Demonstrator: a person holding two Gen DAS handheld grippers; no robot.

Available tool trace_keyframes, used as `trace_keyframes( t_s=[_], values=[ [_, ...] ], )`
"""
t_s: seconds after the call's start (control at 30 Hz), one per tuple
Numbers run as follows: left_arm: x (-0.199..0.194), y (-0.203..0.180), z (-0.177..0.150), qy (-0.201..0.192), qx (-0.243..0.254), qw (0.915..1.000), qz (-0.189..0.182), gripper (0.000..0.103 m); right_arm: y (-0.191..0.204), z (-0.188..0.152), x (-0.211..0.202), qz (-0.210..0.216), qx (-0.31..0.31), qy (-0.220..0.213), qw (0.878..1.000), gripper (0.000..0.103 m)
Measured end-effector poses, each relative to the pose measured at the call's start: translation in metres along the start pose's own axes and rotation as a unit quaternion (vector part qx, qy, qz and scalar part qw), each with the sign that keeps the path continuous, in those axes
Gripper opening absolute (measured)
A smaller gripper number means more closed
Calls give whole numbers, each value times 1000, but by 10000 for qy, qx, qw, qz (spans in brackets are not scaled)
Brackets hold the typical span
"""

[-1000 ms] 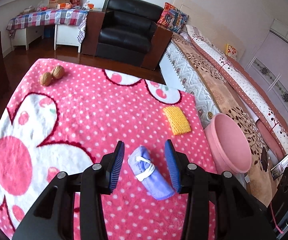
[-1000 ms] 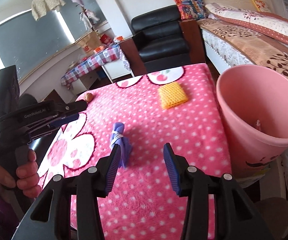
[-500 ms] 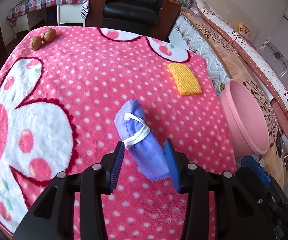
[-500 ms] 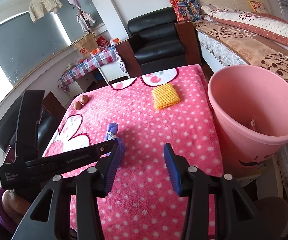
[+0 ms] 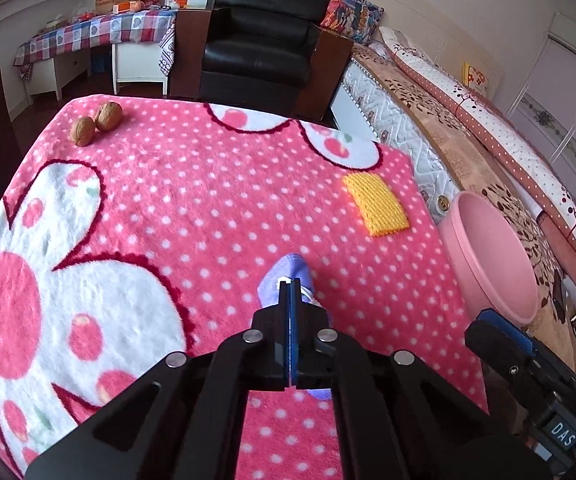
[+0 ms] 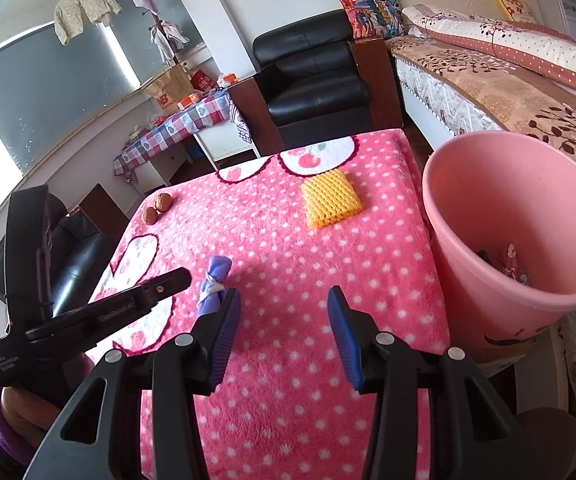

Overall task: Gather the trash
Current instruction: 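Grasp the rolled purple cloth with the left tool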

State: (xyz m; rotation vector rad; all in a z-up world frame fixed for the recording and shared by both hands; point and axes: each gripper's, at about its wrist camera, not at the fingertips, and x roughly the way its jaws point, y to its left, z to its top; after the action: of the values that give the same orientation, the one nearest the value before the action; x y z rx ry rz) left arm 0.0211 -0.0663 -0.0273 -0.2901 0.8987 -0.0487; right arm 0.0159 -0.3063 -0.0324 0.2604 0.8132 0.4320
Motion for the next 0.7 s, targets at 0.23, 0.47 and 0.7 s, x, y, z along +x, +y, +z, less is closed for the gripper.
trace_keyframes(
  t_s=[0.23, 0.47, 0.7],
  values=[
    [-11, 25, 9, 107, -358, 9983, -455, 0, 0, 15, 16, -20, 17, 41, 10000, 45],
    [15, 12, -10, 803, -642, 9926, -643, 42, 3, 15, 22, -50, -30, 82, 9999, 45],
    [29, -7, -17, 699, -314, 9965, -320, 42, -7, 13, 21, -72, 47, 96, 9999, 45]
  ],
)
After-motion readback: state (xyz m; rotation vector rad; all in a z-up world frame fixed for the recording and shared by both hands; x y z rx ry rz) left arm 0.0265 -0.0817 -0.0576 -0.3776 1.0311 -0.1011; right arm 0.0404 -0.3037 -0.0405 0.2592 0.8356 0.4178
